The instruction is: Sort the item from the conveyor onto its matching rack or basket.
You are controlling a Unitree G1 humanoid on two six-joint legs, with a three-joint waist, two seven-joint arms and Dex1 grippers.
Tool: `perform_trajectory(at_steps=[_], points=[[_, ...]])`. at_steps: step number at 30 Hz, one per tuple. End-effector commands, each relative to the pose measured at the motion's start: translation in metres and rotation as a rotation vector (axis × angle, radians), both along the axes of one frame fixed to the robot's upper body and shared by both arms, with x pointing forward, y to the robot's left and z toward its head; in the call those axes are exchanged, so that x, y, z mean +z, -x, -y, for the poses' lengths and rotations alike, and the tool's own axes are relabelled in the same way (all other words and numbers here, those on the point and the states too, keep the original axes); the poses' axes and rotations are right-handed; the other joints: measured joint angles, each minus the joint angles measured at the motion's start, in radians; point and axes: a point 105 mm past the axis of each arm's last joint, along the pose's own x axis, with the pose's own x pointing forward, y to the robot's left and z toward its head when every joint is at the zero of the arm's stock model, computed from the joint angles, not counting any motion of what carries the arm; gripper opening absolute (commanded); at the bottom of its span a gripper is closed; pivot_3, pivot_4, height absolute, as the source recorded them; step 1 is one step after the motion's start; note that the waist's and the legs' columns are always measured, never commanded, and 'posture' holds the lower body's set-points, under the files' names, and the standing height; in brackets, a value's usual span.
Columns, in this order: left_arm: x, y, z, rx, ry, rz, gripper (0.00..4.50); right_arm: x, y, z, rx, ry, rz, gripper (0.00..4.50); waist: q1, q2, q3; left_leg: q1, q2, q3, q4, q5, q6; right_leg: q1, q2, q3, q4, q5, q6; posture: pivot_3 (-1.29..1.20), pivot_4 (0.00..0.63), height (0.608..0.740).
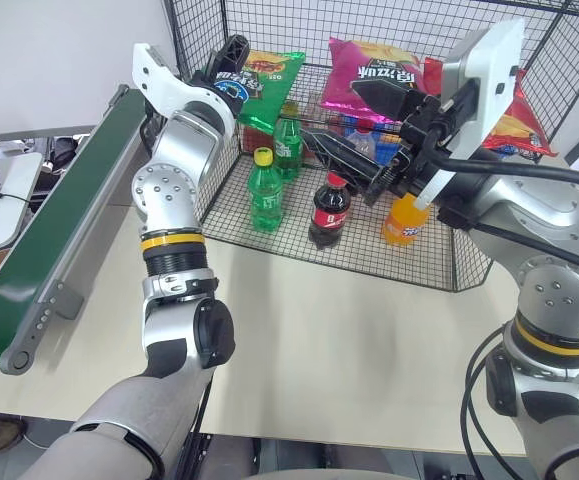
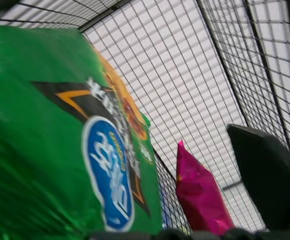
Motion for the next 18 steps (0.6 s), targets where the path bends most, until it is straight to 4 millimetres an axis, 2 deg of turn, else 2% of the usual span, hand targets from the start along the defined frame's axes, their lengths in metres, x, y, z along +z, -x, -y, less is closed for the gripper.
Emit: perform_trajectory(at_steps=[1,5,9,11,13,15,18], points=[[0.000,0.016,-0.002,-0.039,-0.058,-0.020,4.41,0.009,0.005,0.000,0.005,-0.012,0.050,4.50,0.002,0.000,0.000,0.000,0.001,0.000,0.000,0.000,-0.001,0.000,0.000,0.000,0.000,0.000,0.000,0.00,0.150,0.740],[-0.006,0.031,-0.002,-0.085,-0.098,-0.047,4.41,0.008,0.004,-0.001,0.010,-0.016,0.047,4.50,0.005,0.000,0.000,0.000,0.000,-0.001,0.000,0.001,-0.001,0.001,-0.001,-0.001,0.000,0.000,0.000,0.00,0.150,0.740],[0.005,0.051,-0.010,-0.151,-0.266,0.046,4.41,0.007,0.003,0.000,0.012,-0.015,0.043,4.50,0.001,0.000,0.000,-0.001,0.000,-0.001,0.000,0.002,-0.003,0.000,0.000,0.000,0.000,0.000,0.000,0.00,0.150,0.740],[0.001,0.072,-0.015,-0.220,-0.596,0.159,4.41,0.003,0.003,0.004,0.007,-0.001,0.035,4.50,-0.004,0.001,0.001,0.000,0.000,-0.001,-0.001,0.006,-0.010,0.000,0.000,0.000,0.000,0.000,0.000,0.00,0.150,0.740],[-0.016,0.089,-0.017,-0.307,-0.858,0.208,4.41,0.000,0.003,0.009,-0.002,0.014,0.027,4.50,-0.020,0.001,0.001,0.003,0.000,0.000,-0.006,0.008,-0.014,-0.001,0.002,0.002,-0.001,0.000,0.000,0.00,0.150,0.740],[-0.022,0.094,-0.037,-0.284,-0.988,0.241,4.41,-0.007,0.005,0.018,-0.024,0.044,0.013,4.50,-0.019,0.003,0.003,0.009,-0.002,0.001,-0.015,0.010,-0.016,0.001,-0.001,0.002,-0.001,0.000,0.000,0.00,0.150,0.740],[-0.013,0.099,-0.056,-0.226,-1.088,0.353,4.41,-0.016,0.007,0.028,-0.050,0.080,0.001,4.50,-0.008,0.002,0.005,0.008,0.000,0.001,-0.016,0.008,-0.012,0.001,0.001,0.001,-0.003,0.000,0.000,0.00,0.150,0.740]])
